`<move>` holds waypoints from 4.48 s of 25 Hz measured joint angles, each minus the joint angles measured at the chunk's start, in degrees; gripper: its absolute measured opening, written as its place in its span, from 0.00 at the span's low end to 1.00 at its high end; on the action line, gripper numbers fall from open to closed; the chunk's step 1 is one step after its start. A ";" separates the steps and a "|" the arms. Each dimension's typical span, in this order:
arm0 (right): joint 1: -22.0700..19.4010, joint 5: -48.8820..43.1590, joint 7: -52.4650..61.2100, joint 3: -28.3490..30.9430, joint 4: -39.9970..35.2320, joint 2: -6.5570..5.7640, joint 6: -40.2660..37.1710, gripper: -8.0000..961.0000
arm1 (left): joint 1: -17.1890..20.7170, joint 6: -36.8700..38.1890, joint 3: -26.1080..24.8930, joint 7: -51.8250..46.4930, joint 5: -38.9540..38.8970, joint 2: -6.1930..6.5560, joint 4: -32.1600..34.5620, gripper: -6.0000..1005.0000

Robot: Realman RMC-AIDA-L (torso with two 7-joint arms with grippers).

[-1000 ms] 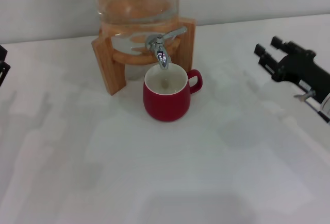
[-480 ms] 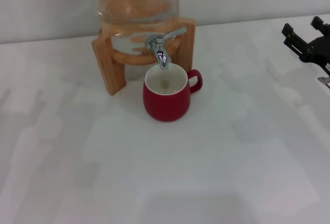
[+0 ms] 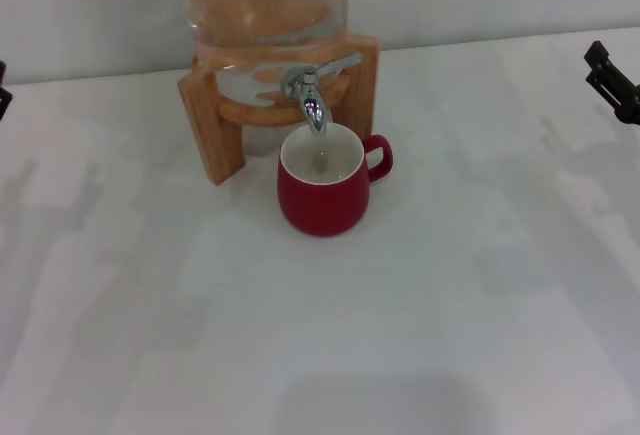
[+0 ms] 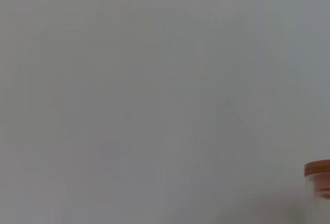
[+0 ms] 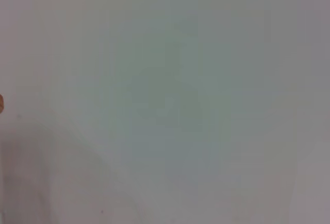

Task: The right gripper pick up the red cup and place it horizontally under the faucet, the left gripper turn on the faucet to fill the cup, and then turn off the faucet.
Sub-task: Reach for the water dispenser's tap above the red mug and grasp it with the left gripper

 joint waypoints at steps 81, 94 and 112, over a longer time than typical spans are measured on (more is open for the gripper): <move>2.23 -0.33 2.13 -0.40 -0.45 0.60 4.51 0.91 | -0.82 -3.19 -32.93 -105.35 149.54 1.20 83.95 0.86; 2.39 -0.42 2.64 -0.50 -0.62 0.72 4.50 0.91 | -5.61 -1.60 -37.60 -95.36 137.35 2.15 75.80 0.86; 2.68 -0.41 2.81 -1.60 -0.71 0.90 4.50 0.91 | -11.72 2.00 -37.67 -88.37 132.24 1.50 68.95 0.86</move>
